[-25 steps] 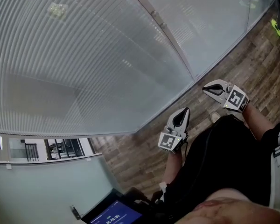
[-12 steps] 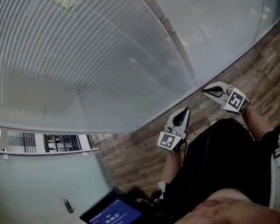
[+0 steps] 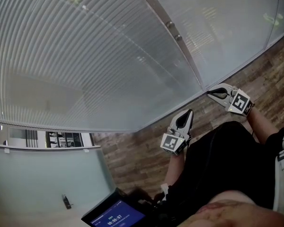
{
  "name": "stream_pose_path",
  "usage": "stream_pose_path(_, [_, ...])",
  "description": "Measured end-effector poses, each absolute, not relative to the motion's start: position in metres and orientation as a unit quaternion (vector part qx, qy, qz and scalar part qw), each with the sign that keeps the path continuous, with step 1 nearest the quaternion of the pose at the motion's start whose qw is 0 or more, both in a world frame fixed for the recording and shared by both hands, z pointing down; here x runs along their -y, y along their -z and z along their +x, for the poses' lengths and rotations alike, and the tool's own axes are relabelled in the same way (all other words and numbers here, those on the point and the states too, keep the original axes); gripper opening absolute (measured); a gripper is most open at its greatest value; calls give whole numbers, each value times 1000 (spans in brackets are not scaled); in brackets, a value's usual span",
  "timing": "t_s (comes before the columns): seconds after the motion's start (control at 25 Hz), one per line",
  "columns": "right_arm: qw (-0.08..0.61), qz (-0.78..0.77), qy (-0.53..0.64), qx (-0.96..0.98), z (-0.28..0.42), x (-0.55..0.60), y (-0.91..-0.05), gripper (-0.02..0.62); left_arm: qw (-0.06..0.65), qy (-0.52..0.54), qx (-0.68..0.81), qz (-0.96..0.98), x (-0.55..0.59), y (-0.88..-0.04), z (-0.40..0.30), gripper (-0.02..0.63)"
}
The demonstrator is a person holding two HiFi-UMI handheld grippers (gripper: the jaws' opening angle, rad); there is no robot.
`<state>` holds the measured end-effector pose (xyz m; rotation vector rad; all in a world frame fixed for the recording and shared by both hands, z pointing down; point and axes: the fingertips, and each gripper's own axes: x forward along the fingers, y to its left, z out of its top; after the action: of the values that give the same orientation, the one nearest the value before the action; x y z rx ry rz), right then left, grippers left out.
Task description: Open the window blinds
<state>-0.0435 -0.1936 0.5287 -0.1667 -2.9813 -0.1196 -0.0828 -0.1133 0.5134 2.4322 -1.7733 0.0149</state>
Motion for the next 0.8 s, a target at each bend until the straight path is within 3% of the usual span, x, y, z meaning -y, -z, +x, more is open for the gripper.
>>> stream_pose_path(0.8, [37, -29, 13, 999, -37, 218, -514, 5, 62, -20, 583, 810, 129, -530, -80, -2])
